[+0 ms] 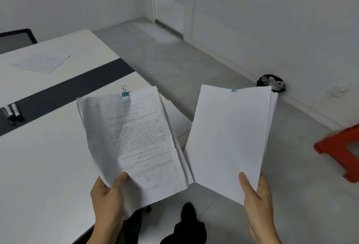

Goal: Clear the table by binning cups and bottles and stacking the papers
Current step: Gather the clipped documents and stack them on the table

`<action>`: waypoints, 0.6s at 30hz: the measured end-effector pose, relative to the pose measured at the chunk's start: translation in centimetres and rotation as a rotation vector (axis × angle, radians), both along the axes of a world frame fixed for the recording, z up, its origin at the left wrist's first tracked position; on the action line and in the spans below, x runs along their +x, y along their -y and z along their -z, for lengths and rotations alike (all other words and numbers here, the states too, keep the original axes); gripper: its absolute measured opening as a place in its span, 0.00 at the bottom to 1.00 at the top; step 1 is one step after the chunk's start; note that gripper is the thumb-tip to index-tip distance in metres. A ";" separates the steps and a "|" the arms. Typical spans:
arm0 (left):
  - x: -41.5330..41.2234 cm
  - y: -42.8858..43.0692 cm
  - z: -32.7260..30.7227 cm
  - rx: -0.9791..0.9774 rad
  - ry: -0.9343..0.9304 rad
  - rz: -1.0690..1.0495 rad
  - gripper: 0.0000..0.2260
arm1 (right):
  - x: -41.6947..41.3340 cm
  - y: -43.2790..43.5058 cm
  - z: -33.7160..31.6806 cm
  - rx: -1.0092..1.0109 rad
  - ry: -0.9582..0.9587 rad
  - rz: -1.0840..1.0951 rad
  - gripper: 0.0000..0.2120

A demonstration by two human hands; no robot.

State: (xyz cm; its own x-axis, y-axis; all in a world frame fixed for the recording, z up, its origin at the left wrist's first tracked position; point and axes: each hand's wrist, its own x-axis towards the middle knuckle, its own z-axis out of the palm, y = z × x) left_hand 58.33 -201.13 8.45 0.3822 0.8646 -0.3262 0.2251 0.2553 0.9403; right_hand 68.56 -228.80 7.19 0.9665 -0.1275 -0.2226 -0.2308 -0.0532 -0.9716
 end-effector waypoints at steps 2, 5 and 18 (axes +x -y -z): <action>4.8 0.6 0.4 -0.018 0.001 -0.011 0.08 | 5.1 1.2 -0.6 -0.036 0.010 -0.005 0.10; 11.6 1.6 -1.0 -0.015 0.008 -0.008 0.08 | 12.2 2.8 -2.5 -0.087 0.038 -0.012 0.10; 32.8 0.9 -6.2 0.113 0.021 -0.294 0.09 | 41.3 -0.6 -1.0 0.084 0.012 -0.235 0.12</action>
